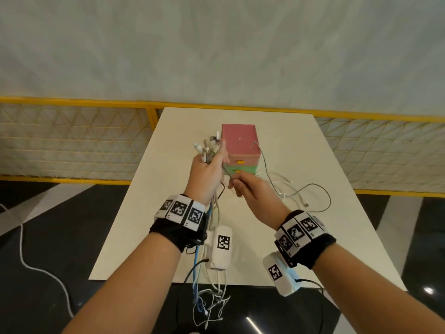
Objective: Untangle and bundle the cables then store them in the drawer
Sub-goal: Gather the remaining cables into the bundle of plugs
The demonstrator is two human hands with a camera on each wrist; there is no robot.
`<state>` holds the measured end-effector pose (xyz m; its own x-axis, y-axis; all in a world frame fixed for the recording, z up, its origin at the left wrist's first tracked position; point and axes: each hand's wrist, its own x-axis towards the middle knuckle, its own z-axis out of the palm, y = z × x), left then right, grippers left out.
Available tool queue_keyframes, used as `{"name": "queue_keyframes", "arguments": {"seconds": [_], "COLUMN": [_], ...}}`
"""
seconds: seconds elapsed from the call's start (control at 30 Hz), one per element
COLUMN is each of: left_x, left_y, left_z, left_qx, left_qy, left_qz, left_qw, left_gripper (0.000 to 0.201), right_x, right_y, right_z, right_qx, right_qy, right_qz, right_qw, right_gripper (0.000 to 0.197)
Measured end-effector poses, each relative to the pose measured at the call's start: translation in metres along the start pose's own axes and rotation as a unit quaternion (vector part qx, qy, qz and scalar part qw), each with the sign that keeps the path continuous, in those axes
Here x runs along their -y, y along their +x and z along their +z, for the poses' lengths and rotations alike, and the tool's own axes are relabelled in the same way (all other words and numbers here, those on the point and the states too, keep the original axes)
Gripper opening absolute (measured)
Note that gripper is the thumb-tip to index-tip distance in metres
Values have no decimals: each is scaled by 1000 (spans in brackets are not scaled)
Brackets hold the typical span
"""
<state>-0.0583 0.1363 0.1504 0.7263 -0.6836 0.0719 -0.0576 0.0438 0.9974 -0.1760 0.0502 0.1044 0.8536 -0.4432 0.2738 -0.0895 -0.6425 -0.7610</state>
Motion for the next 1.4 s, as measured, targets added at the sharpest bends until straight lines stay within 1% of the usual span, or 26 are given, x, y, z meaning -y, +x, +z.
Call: {"name": "queue_keyframes", "arguments": {"seconds": [0.07,0.13,0.2,0.27,0.37,0.43,0.5,0.57,0.63,0.67,0.7,0.77,0.83,0.87,0.9,0.97,1.0,1.03,1.07,1.1,1.17,1.23,1.27,1.3,1.37,1.4], "left_x": [-8,-19,-34,-45,-56,-61,-63,-65,-69,-70,-71,-71,-70,-70,-71,-75,-76,-76,-75,-73,-70,-68,-69,-70,-72,-73], "left_y": [7,13,16,17,16,14,12,9,7,7,7,9,11,12,12,11,10,10,12,15,21,23,24,26,31,33], "left_z": [-5,-10,-15,-22,-34,-38,-42,-44,-41,-38,-35,-25,-15,-10,-3,8,13,17,19,20,17,11,7,3,-4,-7], "left_qx": [-40,-67,-64,-57,-42,-23,-9,15,39,45,49,57,54,50,47,60,72,79,80,74,66,49,25,-10,-85,-109], "left_qy": [-11,-66,-165,-192,-159,-121,-62,-5,34,41,42,49,64,72,79,88,88,91,102,125,187,212,201,173,65,18], "left_qz": [13,23,19,11,31,56,76,86,78,66,56,44,37,39,43,57,62,64,66,69,68,65,69,73,79,82], "left_qw": [999,995,984,980,986,991,995,996,996,996,996,996,996,995,995,993,992,991,989,987,978,974,977,982,991,991], "left_gripper": [53,51,47,47,45,40,32,23,22,23,25,27,27,28,32,33,38,42,42,37,27,18,12,13,22,23], "right_x": [-14,-30,-47,-63,-77,-79,-78,-70,-57,-49,-41,-23,-2,8,18,35,40,43,44,45,42,31,24,15,-2,-8], "right_y": [0,1,4,9,21,32,43,54,66,72,79,90,96,97,97,95,94,92,91,88,84,81,79,77,71,68], "right_z": [-5,-10,-18,-28,-45,-58,-72,-87,-100,-106,-111,-118,-121,-121,-122,-120,-119,-119,-119,-120,-123,-128,-132,-135,-139,-140], "right_qx": [33,66,93,104,108,121,133,111,54,23,-11,-56,-85,-91,-88,-67,-56,-47,-39,-32,-15,3,10,13,20,23], "right_qy": [-37,-80,-109,-141,-182,-231,-280,-324,-361,-362,-339,-220,-68,-21,-17,-100,-142,-169,-184,-191,-192,-195,-198,-200,-201,-198], "right_qz": [-16,-21,7,42,63,88,104,108,86,70,64,80,88,75,49,-26,-64,-98,-125,-145,-159,-147,-123,-87,-15,9], "right_qw": [999,994,990,984,975,961,945,933,927,929,938,971,990,993,995,992,986,980,974,970,968,970,972,976,979,980], "right_gripper": [19,19,19,22,23,25,26,26,26,26,25,21,18,17,17,17,17,17,18,19,20,21,21,22,24,25]}}
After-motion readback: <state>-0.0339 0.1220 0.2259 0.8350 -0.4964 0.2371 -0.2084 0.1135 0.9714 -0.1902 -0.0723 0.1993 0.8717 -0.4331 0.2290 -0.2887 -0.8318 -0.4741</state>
